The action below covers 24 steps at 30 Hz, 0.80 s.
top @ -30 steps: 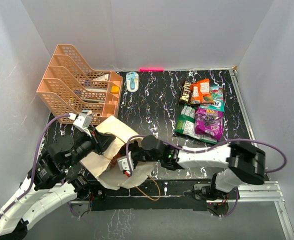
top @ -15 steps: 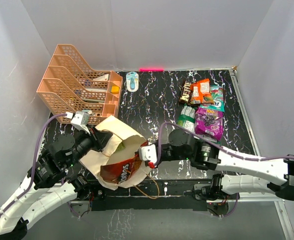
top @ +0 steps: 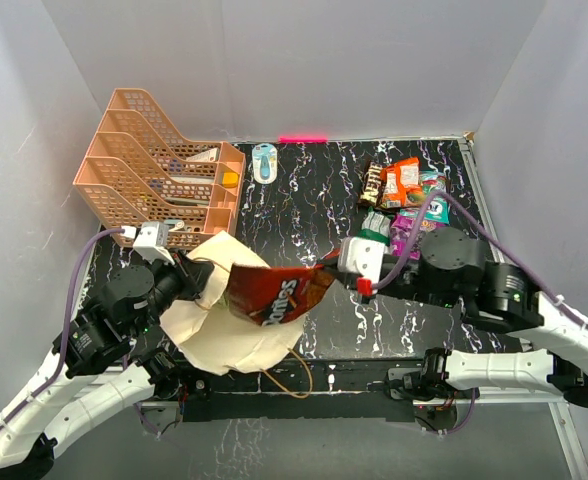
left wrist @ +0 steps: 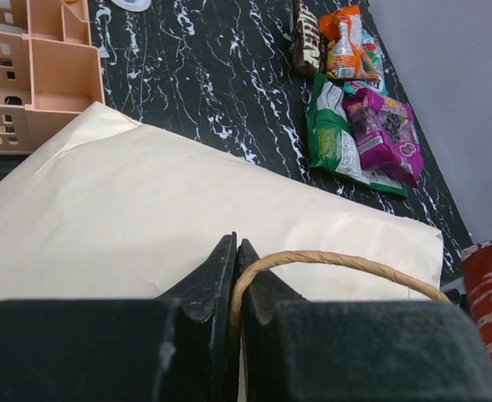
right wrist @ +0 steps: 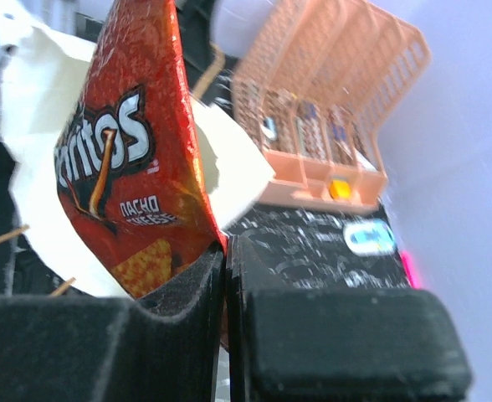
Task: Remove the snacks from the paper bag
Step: Take out the snack from the paper bag, then place the snack at the center of the board.
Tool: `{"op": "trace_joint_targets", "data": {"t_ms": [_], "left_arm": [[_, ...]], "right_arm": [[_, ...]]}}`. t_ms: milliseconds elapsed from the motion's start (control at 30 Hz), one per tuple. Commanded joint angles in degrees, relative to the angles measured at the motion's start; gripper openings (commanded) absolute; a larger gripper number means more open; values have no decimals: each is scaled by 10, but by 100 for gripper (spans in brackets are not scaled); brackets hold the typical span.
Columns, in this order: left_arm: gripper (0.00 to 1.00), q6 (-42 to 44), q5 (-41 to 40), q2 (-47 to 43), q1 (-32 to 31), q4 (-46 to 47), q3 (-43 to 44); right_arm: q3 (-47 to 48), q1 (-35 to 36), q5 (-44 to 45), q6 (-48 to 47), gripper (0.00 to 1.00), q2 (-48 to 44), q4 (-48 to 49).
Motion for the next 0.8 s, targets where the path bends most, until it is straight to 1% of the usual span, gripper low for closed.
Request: {"op": "trace_joint_targets", "data": {"t_ms": [0, 100, 167, 233, 333, 467, 633, 700, 767], "left_arm": [[4, -7, -33, -5, 1, -20, 23], [3, -8, -32, -7, 1, -20, 20], [4, -9, -32, -7, 1, -19, 18], [4, -7, -30, -7, 2, -17, 17], [3, -4, -28, -5, 1, -15, 18], [3, -4, -19, -7, 1, -5, 12], [3, -4, -5, -10, 1, 1, 7], [3, -3, -4, -14, 1, -3, 8], [3, -4, -5, -20, 1, -4, 8]], "right_arm": [[60, 1, 179, 39, 8, 3, -67], [63, 2, 319, 57, 8, 3, -72], [54, 1, 391, 66, 8, -1, -60], [44, 1, 451, 77, 8, -3, -54], [32, 1, 518, 108, 8, -10, -53], [11, 1, 558, 163, 8, -21, -52], [-21, -1, 580, 191, 8, -9, -42], [-16, -16, 577, 197, 8, 9, -40], [-13, -56, 542, 192, 8, 32, -36]]}}
